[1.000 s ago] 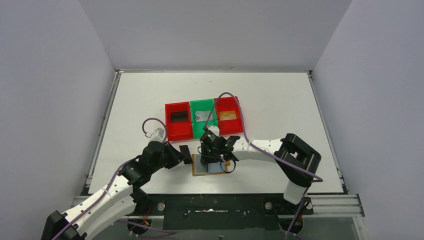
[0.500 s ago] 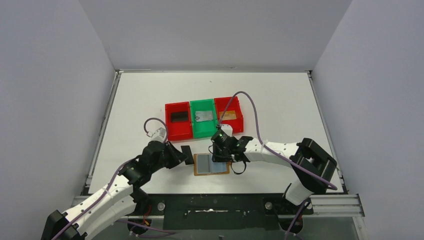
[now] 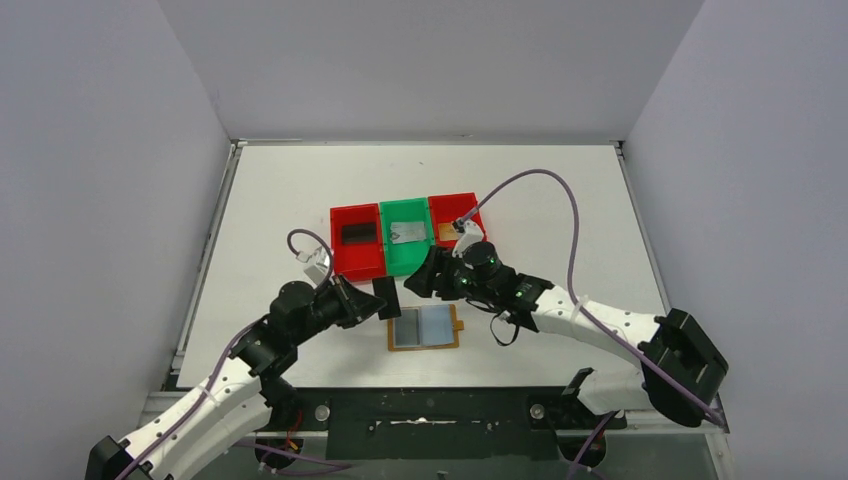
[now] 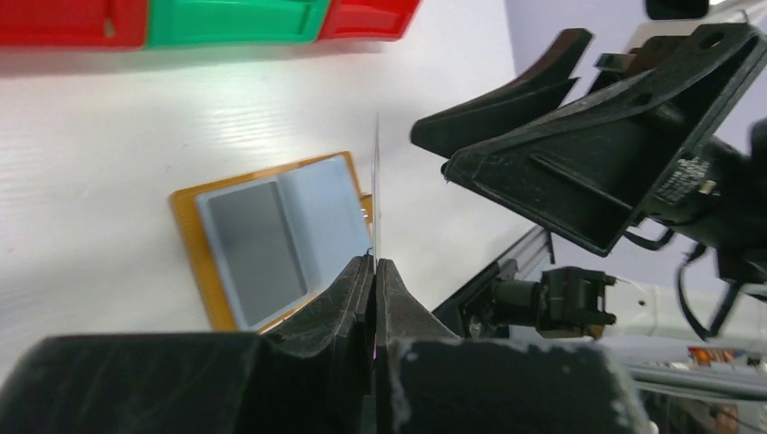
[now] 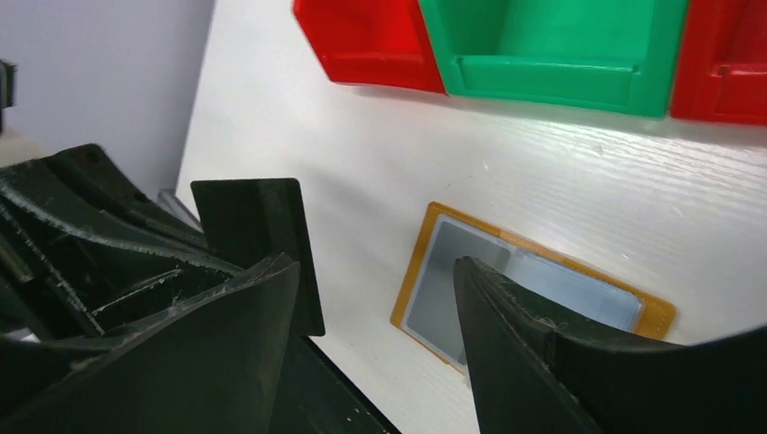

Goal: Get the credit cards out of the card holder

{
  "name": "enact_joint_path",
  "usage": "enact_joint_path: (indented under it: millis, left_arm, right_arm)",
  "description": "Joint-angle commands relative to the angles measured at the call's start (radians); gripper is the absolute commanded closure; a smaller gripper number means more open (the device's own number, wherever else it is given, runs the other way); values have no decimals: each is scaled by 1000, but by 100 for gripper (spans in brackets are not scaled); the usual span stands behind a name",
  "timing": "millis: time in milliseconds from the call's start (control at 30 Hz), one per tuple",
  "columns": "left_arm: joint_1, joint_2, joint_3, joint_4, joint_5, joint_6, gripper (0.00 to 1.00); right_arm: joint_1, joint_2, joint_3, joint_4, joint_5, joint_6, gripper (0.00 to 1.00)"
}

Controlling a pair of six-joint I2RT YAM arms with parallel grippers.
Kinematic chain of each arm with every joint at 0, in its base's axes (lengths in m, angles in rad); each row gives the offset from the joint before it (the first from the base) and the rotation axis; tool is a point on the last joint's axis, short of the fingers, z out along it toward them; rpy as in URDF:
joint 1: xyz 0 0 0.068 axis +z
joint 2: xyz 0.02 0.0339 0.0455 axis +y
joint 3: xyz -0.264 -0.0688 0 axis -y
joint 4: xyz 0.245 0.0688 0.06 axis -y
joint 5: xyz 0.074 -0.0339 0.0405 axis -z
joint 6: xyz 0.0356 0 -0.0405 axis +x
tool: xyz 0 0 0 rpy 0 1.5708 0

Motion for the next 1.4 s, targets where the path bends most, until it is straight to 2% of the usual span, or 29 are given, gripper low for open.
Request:
enact_joint_path:
  millis: [0,100,300,533,633,800,1100,1300,1367]
  left_arm:
    - [28,-6,-21,244,159,28,100]
    - [53,18,-31,347,253,4,100]
    - [108,21,-79,507,363,-79,100]
    - [175,35,-150,703,478,-198,100]
    - [182,56,-147,729,511,-210,100]
    - [184,64,-141,768,521,-224,100]
    - [195,46,-152,748,512,-224,100]
    - [208,40,-148,706,497,-214,100]
    - [216,34,-138,663,490,-200,91]
  right_arm:
    - [-5,-80,-112,316,-92,23,32]
    - [-28,-95,-165,434,-174,58,30]
    - [-34,-95,-164,510,-257,69,30]
    - [-62,-64,-178,649,-370,119,41]
    - [-62,-55,-172,665,-387,126,47]
    - [-62,-16,-171,704,-424,151,49]
    - [-62,-26,-184,761,-459,169,83]
    - [-62,-35,-203,789,-468,185,100]
    - [-62,-48,-201,762,-456,176,100]
